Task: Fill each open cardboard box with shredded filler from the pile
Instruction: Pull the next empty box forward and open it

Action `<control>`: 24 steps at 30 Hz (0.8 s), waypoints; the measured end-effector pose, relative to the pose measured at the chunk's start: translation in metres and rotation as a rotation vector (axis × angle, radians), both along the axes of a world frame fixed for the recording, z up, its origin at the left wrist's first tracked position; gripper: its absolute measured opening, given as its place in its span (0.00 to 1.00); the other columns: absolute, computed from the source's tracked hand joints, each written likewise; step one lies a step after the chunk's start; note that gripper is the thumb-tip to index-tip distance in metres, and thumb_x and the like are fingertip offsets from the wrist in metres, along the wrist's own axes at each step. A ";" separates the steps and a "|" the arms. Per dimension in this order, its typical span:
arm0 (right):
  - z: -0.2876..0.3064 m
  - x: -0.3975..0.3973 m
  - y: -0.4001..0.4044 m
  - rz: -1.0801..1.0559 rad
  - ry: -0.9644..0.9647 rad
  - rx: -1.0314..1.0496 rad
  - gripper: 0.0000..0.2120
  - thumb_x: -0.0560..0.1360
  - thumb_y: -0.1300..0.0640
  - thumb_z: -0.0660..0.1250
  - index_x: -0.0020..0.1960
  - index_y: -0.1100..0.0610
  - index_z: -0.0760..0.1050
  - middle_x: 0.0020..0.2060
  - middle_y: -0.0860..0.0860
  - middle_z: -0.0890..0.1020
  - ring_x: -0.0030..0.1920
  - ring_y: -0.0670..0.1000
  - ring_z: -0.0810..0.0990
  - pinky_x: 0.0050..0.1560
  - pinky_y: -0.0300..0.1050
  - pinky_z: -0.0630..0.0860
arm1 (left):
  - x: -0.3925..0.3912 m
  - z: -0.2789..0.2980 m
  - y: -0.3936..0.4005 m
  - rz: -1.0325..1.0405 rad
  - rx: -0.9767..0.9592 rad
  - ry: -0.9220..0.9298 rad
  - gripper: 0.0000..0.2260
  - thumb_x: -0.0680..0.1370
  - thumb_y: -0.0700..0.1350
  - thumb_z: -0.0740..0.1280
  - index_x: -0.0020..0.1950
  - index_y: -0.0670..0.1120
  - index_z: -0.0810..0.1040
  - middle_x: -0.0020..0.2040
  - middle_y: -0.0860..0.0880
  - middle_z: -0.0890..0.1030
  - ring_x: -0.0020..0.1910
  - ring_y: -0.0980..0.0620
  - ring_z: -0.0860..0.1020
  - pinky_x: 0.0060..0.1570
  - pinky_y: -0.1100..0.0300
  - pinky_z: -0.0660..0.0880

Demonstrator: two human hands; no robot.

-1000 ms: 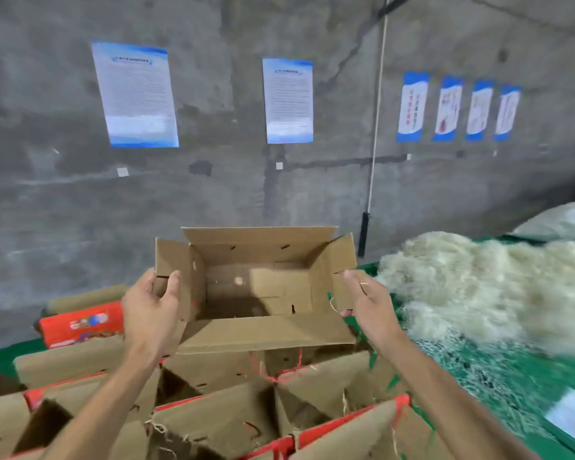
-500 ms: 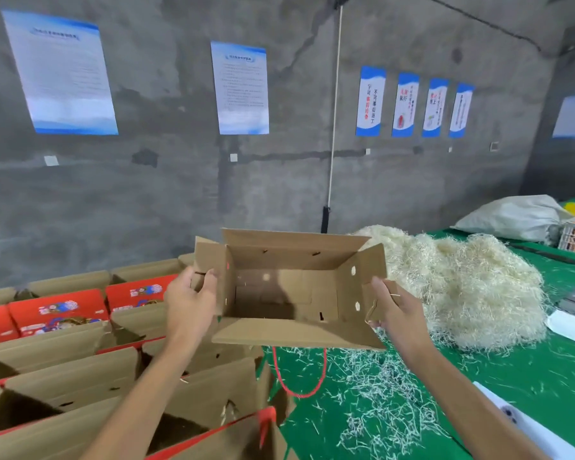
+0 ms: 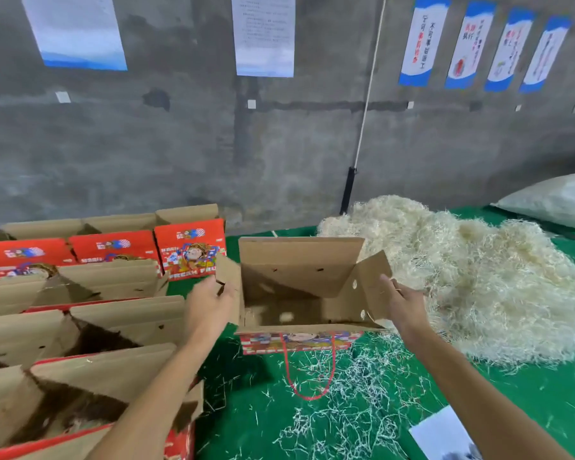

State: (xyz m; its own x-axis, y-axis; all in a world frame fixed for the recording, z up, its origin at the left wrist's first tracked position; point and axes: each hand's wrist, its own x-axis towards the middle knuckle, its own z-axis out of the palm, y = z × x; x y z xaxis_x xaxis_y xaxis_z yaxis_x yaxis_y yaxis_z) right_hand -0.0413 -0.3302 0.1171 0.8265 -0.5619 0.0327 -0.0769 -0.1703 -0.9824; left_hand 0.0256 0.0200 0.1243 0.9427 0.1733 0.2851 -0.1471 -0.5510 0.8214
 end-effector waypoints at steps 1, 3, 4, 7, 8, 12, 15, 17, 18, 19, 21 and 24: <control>-0.013 0.012 -0.011 0.008 0.015 0.015 0.20 0.78 0.41 0.67 0.48 0.58 0.84 0.33 0.54 0.85 0.37 0.51 0.81 0.42 0.51 0.80 | 0.004 -0.011 -0.008 0.022 0.019 0.041 0.09 0.80 0.51 0.64 0.46 0.49 0.80 0.43 0.54 0.83 0.41 0.54 0.80 0.44 0.53 0.79; -0.039 0.035 -0.031 0.015 0.053 0.057 0.16 0.78 0.43 0.68 0.47 0.55 0.85 0.31 0.46 0.85 0.38 0.49 0.82 0.41 0.45 0.78 | 0.013 -0.032 -0.023 0.086 0.071 0.093 0.11 0.80 0.53 0.63 0.45 0.49 0.80 0.41 0.54 0.82 0.40 0.55 0.80 0.43 0.52 0.79; -0.051 0.045 -0.039 0.019 0.069 0.074 0.14 0.78 0.44 0.69 0.48 0.54 0.84 0.31 0.43 0.84 0.38 0.47 0.81 0.40 0.42 0.78 | 0.018 -0.042 -0.031 0.110 0.088 0.117 0.11 0.80 0.53 0.63 0.44 0.49 0.80 0.40 0.54 0.82 0.39 0.55 0.79 0.41 0.52 0.79; -0.086 0.075 -0.059 0.048 0.120 0.139 0.14 0.77 0.46 0.70 0.54 0.55 0.84 0.38 0.46 0.86 0.43 0.51 0.84 0.43 0.44 0.79 | 0.032 -0.076 -0.049 0.156 0.045 0.222 0.11 0.79 0.52 0.64 0.43 0.48 0.81 0.42 0.53 0.83 0.40 0.56 0.80 0.39 0.57 0.77; -0.097 0.084 -0.063 0.058 0.149 0.154 0.16 0.77 0.45 0.70 0.57 0.56 0.83 0.43 0.50 0.87 0.45 0.53 0.84 0.42 0.45 0.78 | 0.036 -0.087 -0.052 0.183 0.028 0.255 0.10 0.79 0.52 0.64 0.45 0.48 0.81 0.44 0.52 0.83 0.42 0.54 0.80 0.40 0.58 0.76; -0.139 0.107 -0.065 0.127 0.244 0.136 0.16 0.76 0.44 0.71 0.54 0.56 0.82 0.38 0.51 0.86 0.34 0.52 0.82 0.28 0.38 0.70 | 0.042 -0.138 -0.052 0.323 -0.212 0.365 0.08 0.80 0.43 0.67 0.55 0.44 0.83 0.55 0.44 0.83 0.47 0.51 0.79 0.46 0.61 0.75; -0.171 0.109 -0.064 0.144 0.355 0.185 0.17 0.72 0.43 0.73 0.46 0.58 0.80 0.31 0.51 0.82 0.27 0.50 0.82 0.21 0.35 0.69 | 0.042 -0.176 -0.044 0.434 -0.408 0.498 0.10 0.79 0.45 0.70 0.58 0.42 0.80 0.57 0.40 0.82 0.51 0.43 0.80 0.52 0.46 0.80; -0.186 0.108 -0.064 0.145 0.439 0.256 0.15 0.75 0.49 0.72 0.50 0.61 0.81 0.35 0.53 0.84 0.26 0.45 0.82 0.23 0.36 0.73 | 0.038 -0.193 -0.040 0.447 -0.491 0.537 0.17 0.76 0.50 0.73 0.62 0.44 0.77 0.54 0.43 0.81 0.50 0.41 0.81 0.51 0.44 0.81; -0.191 0.108 -0.063 0.166 0.476 0.240 0.14 0.77 0.52 0.71 0.55 0.61 0.81 0.38 0.54 0.85 0.30 0.45 0.83 0.25 0.36 0.75 | 0.037 -0.199 -0.040 0.411 -0.433 0.536 0.19 0.76 0.52 0.73 0.63 0.45 0.76 0.54 0.44 0.81 0.50 0.42 0.81 0.52 0.44 0.81; -0.195 0.110 -0.061 0.192 0.484 0.210 0.15 0.78 0.54 0.69 0.62 0.61 0.78 0.45 0.54 0.86 0.38 0.48 0.85 0.31 0.37 0.77 | 0.035 -0.205 -0.040 0.370 -0.299 0.533 0.21 0.76 0.52 0.72 0.65 0.43 0.74 0.58 0.42 0.80 0.54 0.41 0.80 0.57 0.45 0.78; -0.195 0.113 -0.055 0.235 0.419 0.165 0.22 0.80 0.57 0.67 0.73 0.58 0.69 0.62 0.53 0.79 0.57 0.52 0.82 0.43 0.37 0.78 | 0.033 -0.214 -0.045 0.297 -0.064 0.475 0.26 0.79 0.50 0.69 0.73 0.43 0.67 0.70 0.41 0.72 0.69 0.41 0.72 0.69 0.47 0.67; -0.179 0.123 -0.043 0.327 0.285 0.118 0.26 0.80 0.49 0.67 0.76 0.52 0.66 0.65 0.49 0.76 0.60 0.50 0.78 0.54 0.43 0.81 | 0.038 -0.215 -0.059 0.143 -0.091 0.316 0.20 0.83 0.50 0.62 0.73 0.44 0.69 0.71 0.45 0.72 0.69 0.48 0.70 0.68 0.57 0.64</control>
